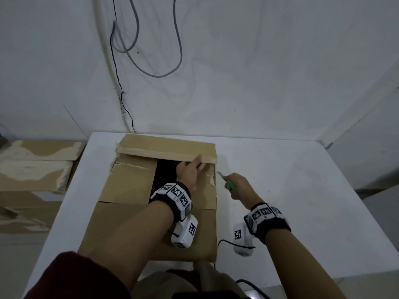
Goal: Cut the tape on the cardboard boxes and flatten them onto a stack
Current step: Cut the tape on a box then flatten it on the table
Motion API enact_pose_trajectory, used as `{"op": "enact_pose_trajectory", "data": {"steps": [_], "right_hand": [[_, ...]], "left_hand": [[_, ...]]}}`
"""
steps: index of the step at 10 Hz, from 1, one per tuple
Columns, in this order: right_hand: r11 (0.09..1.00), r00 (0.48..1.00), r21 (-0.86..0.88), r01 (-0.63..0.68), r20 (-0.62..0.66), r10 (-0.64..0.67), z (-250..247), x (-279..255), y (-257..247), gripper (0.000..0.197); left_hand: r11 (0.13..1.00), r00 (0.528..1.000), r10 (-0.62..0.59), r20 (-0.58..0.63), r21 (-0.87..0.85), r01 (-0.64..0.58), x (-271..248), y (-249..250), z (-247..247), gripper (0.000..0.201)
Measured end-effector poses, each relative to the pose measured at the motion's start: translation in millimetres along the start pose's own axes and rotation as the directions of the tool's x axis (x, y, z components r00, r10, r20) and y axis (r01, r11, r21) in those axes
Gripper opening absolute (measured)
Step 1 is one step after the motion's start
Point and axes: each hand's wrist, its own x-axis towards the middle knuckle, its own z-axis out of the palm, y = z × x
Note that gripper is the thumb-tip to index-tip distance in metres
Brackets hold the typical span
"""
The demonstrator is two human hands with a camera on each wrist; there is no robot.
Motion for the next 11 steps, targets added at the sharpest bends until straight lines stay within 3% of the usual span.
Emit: {"op": "enact_pose_trajectory", "data": {"steps": [1,2,3,4,5,6,7,8,9,10,11], "right_hand": [[0.998,0.984,-0.005,-0.068,-0.164,0.066,-7.9,7.2,39.9,0.016],[0.930,0.990,-0.347,-0.125,-0.104,0.095,-9.9,25.4,102.7,0.067],[0.935,0.926,-0.135,-0.327,-0.244,0.288,-3.0,7.1,110.9,0.031],[0.887,0.900,-0.296,-0.354,-0.366,0.237,1.8,4.0,87.1,0.039],[0.963,0.927,-0.269,-0.024,-0.366,-0.079,7.1,13.1,40.0,0.035],[0.890,0.887,-0.314,0.331,-0.218,-0.407,20.5,19.1,-25.5,0.036],[0.807,0.904,-0.470,0.358,-0.043,-0.426,38.2,35.9,-78.6,0.062],[0.712,0.964,-0.661,0.237,0.068,-0.258,57.4,48.7,-99.0,0.085],[0.631,0.978,-0.755,0.179,0.066,-0.199,76.2,54.4,-100.1,0.098],[0.591,0.985,-0.796,0.130,0.037,-0.167,92.4,55.7,-90.4,0.135],[0.546,0.991,-0.832,0.097,0.030,-0.130,104.6,52.3,-77.6,0.157]], "left_hand": [[0.998,0.996,0.060,0.066,-0.034,-0.058,-4.0,12.4,5.5,0.024],[0.992,0.988,0.116,0.103,0.039,-0.120,0.1,24.8,7.8,0.018],[0.963,0.971,0.210,0.109,0.148,-0.225,6.0,38.0,5.7,0.021],[0.830,0.927,0.346,0.147,0.413,-0.376,21.9,55.0,-3.5,0.032],[0.338,0.859,0.437,0.267,0.836,-0.432,50.8,78.1,-21.1,0.056],[-0.146,0.907,0.341,0.249,0.967,-0.210,70.1,107.1,-39.9,0.080],[-0.374,0.971,0.224,0.088,0.927,0.002,79.6,130.9,-57.8,0.101],[-0.382,0.993,0.120,0.005,0.923,0.041,87.3,140.3,-76.6,0.120],[-0.383,0.996,0.081,0.033,0.924,0.000,88.3,137.6,-88.9,0.128],[-0.424,0.993,0.119,0.006,0.904,0.045,78.8,128.4,-91.3,0.130],[-0.469,0.989,0.147,-0.005,0.880,0.074,66.0,122.1,-91.2,0.129]]}}
